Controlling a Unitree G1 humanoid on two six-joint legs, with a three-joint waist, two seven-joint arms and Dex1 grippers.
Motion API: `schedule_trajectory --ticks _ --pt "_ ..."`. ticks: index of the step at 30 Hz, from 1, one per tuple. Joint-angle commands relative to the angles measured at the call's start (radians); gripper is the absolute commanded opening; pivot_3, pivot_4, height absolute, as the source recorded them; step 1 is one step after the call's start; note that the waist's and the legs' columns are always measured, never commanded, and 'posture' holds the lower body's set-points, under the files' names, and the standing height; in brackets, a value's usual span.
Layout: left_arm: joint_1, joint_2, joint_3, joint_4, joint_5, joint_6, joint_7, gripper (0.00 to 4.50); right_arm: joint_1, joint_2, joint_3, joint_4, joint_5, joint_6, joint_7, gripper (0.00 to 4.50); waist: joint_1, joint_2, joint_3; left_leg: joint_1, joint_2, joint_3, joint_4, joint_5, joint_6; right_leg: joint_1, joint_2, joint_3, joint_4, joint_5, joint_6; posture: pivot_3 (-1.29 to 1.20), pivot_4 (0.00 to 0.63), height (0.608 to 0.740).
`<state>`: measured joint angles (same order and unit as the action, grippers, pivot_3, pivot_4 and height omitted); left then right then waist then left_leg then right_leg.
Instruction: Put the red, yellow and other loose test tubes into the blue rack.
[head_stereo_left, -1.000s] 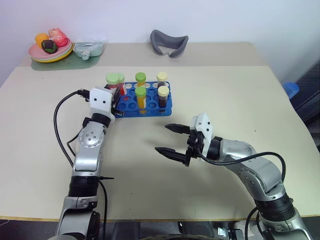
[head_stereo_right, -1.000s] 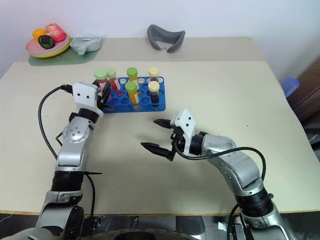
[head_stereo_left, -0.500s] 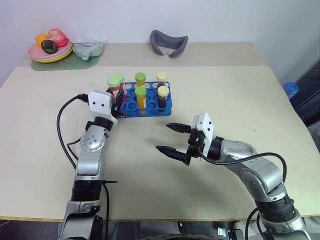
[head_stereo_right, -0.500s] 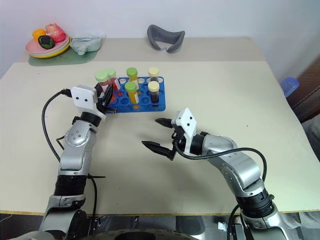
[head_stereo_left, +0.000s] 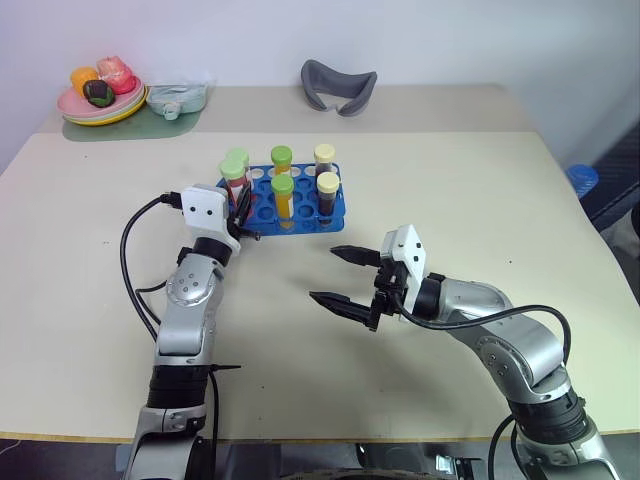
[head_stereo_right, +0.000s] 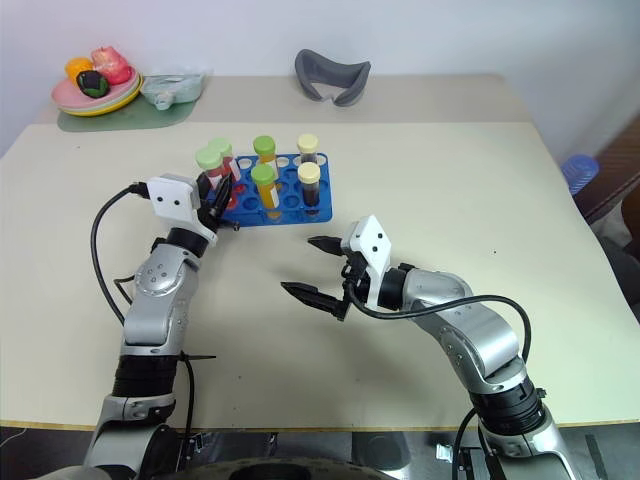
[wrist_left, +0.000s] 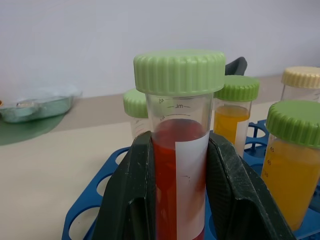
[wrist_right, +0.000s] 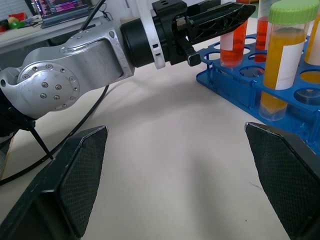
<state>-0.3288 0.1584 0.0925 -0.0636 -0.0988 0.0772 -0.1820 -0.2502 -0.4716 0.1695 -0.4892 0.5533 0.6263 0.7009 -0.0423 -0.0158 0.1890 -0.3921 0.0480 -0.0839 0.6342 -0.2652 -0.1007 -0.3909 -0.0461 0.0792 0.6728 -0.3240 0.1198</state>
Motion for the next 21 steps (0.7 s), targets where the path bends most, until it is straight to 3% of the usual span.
schedule_trajectory --ticks 1,4,5,8,14,21 --pt "-0.022 0.000 -0.006 -0.031 -0.005 -0.009 0.001 0.75 -0.012 0.009 -0.005 -0.027 0.004 -0.015 0.002 4.50 0.000 0.000 0.000 0.000 0.000 0.000 0.000 0.000 0.000 0.000 0.000 0.000 0.000 0.000 0.000 0.00 0.150 0.740" --pt "-0.026 -0.001 -0.002 -0.036 -0.013 -0.004 0.002 0.75 -0.011 0.009 -0.006 -0.028 0.004 -0.016 0.001 4.50 0.000 0.000 0.000 0.000 0.000 0.000 0.000 0.000 0.000 0.000 0.000 0.000 0.000 0.000 0.000 0.00 0.150 0.740" --pt "-0.027 0.004 0.002 -0.045 -0.014 -0.005 0.001 1.80 -0.011 0.009 -0.006 -0.027 0.003 -0.017 0.002 4.50 0.000 0.000 0.000 0.000 0.000 0.000 0.000 0.000 0.000 0.000 0.000 0.000 0.000 0.000 0.000 0.00 0.150 0.740" --pt "-0.022 0.030 0.026 -0.082 -0.025 0.003 -0.008 3.20 -0.013 0.002 -0.013 -0.027 0.003 -0.018 0.005 4.50 -0.002 0.000 0.000 0.000 0.000 0.000 0.000 0.000 0.000 0.000 0.000 0.000 0.000 0.000 0.000 0.00 0.150 0.740" --pt "0.004 0.114 0.092 -0.196 -0.116 0.094 -0.064 3.20 -0.026 -0.041 -0.064 -0.004 0.002 -0.028 0.031 4.50 -0.002 0.000 0.000 0.000 0.000 0.000 -0.001 0.000 0.000 0.000 0.000 0.000 0.000 0.000 0.000 0.00 0.150 0.740" --pt "0.188 0.357 0.271 -0.340 -0.306 0.279 -0.266 3.20 -0.001 -0.178 -0.216 0.044 -0.010 -0.046 0.066 4.50 -0.004 0.000 0.000 0.000 0.000 0.000 -0.002 0.000 0.000 0.000 0.000 0.000 -0.001 0.000 0.000 0.00 0.150 0.740"
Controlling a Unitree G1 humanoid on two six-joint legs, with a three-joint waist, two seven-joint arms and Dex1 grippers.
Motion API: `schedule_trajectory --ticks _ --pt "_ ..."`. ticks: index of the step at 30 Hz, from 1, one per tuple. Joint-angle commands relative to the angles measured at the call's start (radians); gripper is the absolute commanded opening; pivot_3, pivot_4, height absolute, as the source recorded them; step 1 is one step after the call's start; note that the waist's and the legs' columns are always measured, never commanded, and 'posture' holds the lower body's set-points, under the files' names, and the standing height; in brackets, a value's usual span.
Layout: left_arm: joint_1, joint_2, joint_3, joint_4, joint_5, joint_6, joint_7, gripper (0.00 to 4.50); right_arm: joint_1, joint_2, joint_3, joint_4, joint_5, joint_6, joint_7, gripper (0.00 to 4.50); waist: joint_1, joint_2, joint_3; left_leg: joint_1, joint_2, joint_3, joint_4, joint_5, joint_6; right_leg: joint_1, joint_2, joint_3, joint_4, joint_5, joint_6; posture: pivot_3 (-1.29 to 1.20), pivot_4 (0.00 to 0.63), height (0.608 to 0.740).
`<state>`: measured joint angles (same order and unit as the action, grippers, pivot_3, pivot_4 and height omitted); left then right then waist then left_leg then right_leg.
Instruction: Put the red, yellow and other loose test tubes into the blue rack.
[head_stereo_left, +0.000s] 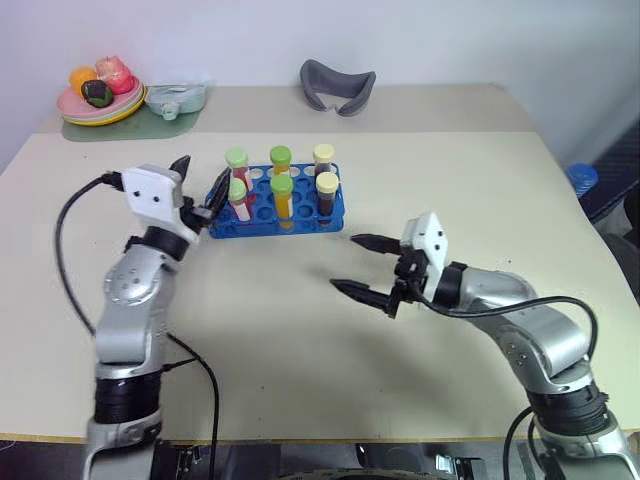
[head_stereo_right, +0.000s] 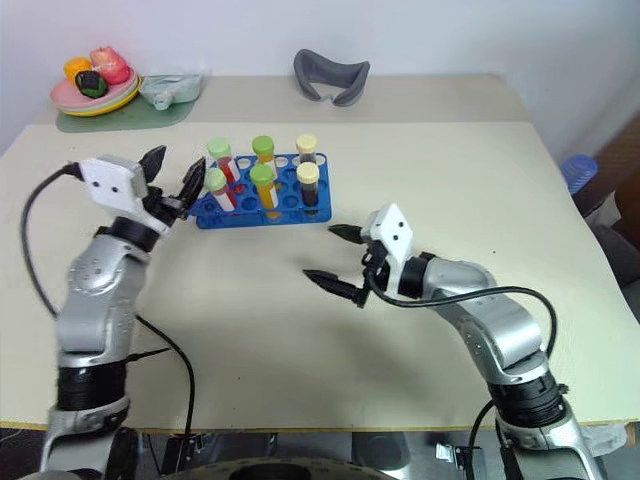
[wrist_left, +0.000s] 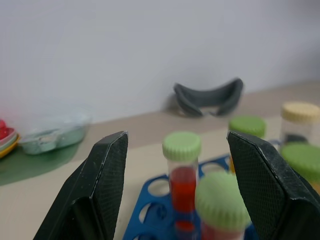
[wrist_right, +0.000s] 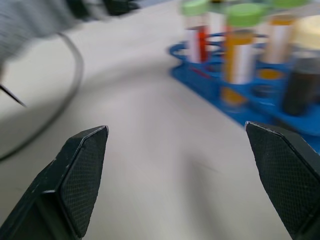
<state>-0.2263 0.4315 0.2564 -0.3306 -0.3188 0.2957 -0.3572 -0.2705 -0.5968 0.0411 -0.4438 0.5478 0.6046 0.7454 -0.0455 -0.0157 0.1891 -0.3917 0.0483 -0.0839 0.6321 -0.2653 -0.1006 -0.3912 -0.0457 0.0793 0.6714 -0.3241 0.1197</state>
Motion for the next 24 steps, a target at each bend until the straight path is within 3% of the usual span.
schedule_trajectory --ticks 1,5,10,24 --pt "0.160 0.131 0.158 -0.069 -0.100 0.070 -0.144 3.20 0.040 -0.084 -0.122 0.009 -0.011 -0.028 0.028 4.50 0.000 0.000 0.000 0.000 0.000 0.000 0.000 0.000 0.000 0.000 0.000 0.000 0.000 0.000 0.000 0.00 0.150 0.740" --pt "0.342 0.229 0.235 -0.046 -0.108 0.069 -0.246 3.20 0.088 -0.156 -0.201 0.062 -0.030 -0.060 0.057 4.50 0.004 0.000 0.000 0.000 0.000 0.001 -0.001 0.000 0.001 0.000 0.000 0.000 -0.003 0.000 0.000 0.00 0.150 0.740" --pt "0.439 0.257 0.269 0.026 -0.063 0.009 -0.288 3.20 0.111 -0.203 -0.255 0.133 -0.054 -0.102 0.085 4.50 0.006 0.000 0.000 0.001 0.000 0.001 0.000 0.000 0.001 0.002 -0.001 0.000 -0.004 0.000 0.000 0.00 0.150 0.740" --pt "0.445 0.170 0.219 0.028 -0.018 -0.036 -0.215 3.20 0.094 -0.178 -0.213 0.234 -0.111 -0.174 0.109 4.50 0.002 0.000 0.000 0.001 0.000 0.001 -0.001 0.000 0.001 0.002 0.000 0.000 -0.004 0.000 0.000 0.00 0.150 0.740"
